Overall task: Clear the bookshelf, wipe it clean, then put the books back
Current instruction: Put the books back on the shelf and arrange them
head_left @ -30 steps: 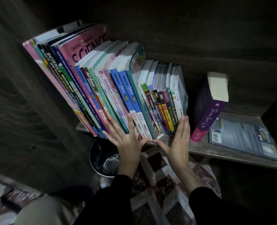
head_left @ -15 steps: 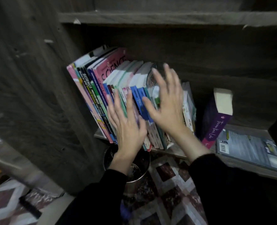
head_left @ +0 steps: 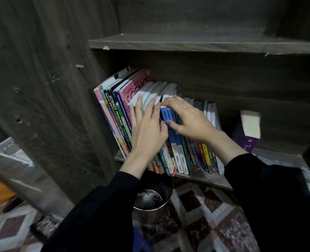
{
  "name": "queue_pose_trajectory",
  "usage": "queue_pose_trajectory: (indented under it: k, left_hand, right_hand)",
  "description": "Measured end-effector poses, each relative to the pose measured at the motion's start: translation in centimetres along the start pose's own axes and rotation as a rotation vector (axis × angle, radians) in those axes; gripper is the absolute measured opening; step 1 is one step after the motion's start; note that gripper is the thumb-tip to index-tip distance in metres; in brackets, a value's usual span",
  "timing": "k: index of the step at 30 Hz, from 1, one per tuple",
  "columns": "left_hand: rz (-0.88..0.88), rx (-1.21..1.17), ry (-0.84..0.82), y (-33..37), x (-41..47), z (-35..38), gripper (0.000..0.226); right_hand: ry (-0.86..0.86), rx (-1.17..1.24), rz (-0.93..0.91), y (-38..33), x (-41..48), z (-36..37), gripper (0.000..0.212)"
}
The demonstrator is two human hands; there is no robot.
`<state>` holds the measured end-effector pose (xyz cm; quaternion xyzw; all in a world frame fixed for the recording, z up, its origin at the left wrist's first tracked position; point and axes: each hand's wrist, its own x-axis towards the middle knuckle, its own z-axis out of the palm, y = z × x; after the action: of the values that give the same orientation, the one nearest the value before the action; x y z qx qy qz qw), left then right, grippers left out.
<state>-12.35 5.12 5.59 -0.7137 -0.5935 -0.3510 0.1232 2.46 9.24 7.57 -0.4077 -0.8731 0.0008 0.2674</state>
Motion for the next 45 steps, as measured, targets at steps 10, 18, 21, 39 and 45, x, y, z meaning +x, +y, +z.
queue_pose_trajectory:
  k: [10, 18, 21, 39, 45]
  left_hand:
    - [-0.015, 0.217, 0.03, -0.4, 0.5, 0.8, 0.049]
    - [-0.097, 0.038, 0.111, 0.5, -6.2, 0.3, 0.052]
    - [-0.16, -0.177, 0.122, 1.7, -9.7, 0.6, 0.06]
    - [-0.393, -0.478, 0.174, 3.7, -7.7, -1.8, 0.074]
    - [-0.451, -0.577, 0.087, 4.5, -7.8, -2.0, 0.075]
  right_hand:
    - [-0.006, 0.015, 0.021, -0.2, -0.1, 0.1, 0.048]
    - [-0.026, 0.001, 0.056, -0.4, -0.1, 0.0, 0.05]
    - [-0.013, 0.012, 0.053, -0.4, 0.0, 0.3, 0.049]
    - [-0.077, 0.05, 0.067, -0.9, 0.6, 0.7, 0.054]
    - [-0.2, 0.357, 0.239, -1.2, 0.7, -0.9, 0.085]
